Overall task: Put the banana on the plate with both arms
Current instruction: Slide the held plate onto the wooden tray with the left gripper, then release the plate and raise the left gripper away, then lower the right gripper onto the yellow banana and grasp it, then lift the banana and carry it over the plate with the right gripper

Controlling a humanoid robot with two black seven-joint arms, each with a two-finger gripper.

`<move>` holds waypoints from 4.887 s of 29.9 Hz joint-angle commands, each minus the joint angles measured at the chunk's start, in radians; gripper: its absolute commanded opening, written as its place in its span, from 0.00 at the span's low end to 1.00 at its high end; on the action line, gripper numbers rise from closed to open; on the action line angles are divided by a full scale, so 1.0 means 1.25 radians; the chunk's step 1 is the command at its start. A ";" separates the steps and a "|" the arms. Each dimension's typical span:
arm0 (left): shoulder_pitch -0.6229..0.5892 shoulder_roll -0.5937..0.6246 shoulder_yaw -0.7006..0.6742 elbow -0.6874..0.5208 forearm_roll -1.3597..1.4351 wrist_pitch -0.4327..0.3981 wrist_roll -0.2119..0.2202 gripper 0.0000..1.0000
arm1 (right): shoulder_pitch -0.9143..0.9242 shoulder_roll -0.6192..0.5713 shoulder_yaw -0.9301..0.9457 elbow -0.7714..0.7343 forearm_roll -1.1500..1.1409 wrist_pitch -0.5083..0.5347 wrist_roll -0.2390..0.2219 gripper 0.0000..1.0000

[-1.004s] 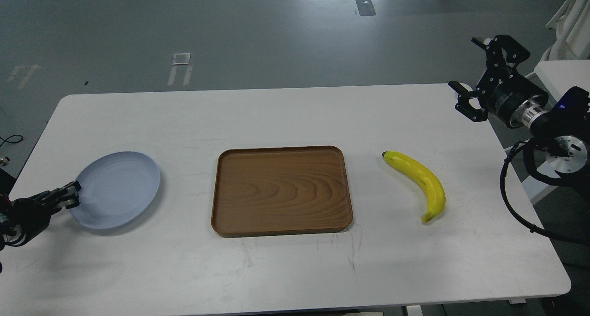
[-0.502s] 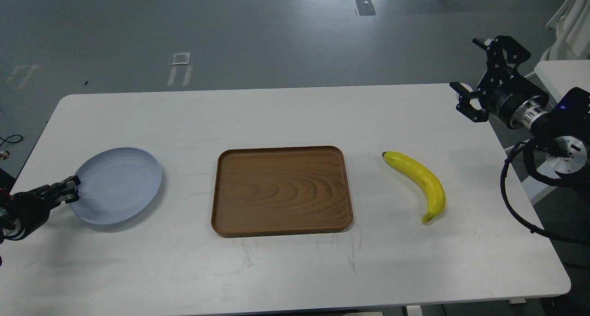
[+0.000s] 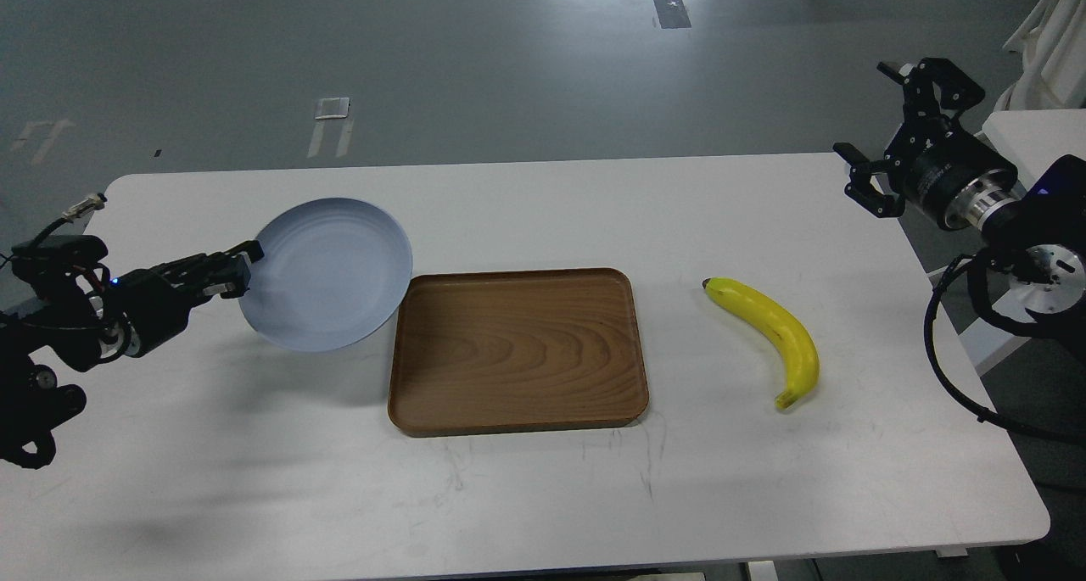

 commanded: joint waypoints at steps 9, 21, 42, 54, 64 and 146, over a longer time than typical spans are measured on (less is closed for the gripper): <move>-0.041 -0.222 0.015 -0.012 0.054 -0.090 0.000 0.00 | 0.130 0.014 -0.011 0.008 -0.001 -0.033 -0.064 1.00; -0.068 -0.376 0.101 0.167 0.053 -0.093 0.000 0.00 | 0.149 0.019 -0.041 0.009 -0.001 -0.033 -0.064 1.00; -0.077 -0.409 0.087 0.181 0.020 -0.094 0.000 0.97 | 0.146 0.010 -0.037 0.009 -0.001 -0.033 -0.064 1.00; -0.285 -0.354 0.000 0.179 -0.631 -0.188 0.000 0.98 | 0.147 0.015 -0.048 0.012 -0.035 -0.027 -0.057 1.00; -0.211 -0.326 -0.337 0.161 -0.976 -0.409 0.408 0.98 | 0.146 0.019 -0.101 0.022 -0.199 -0.020 -0.021 1.00; -0.087 -0.301 -0.395 0.128 -0.925 -0.495 0.460 0.98 | 0.340 0.068 -0.599 0.078 -1.078 -0.101 0.099 0.00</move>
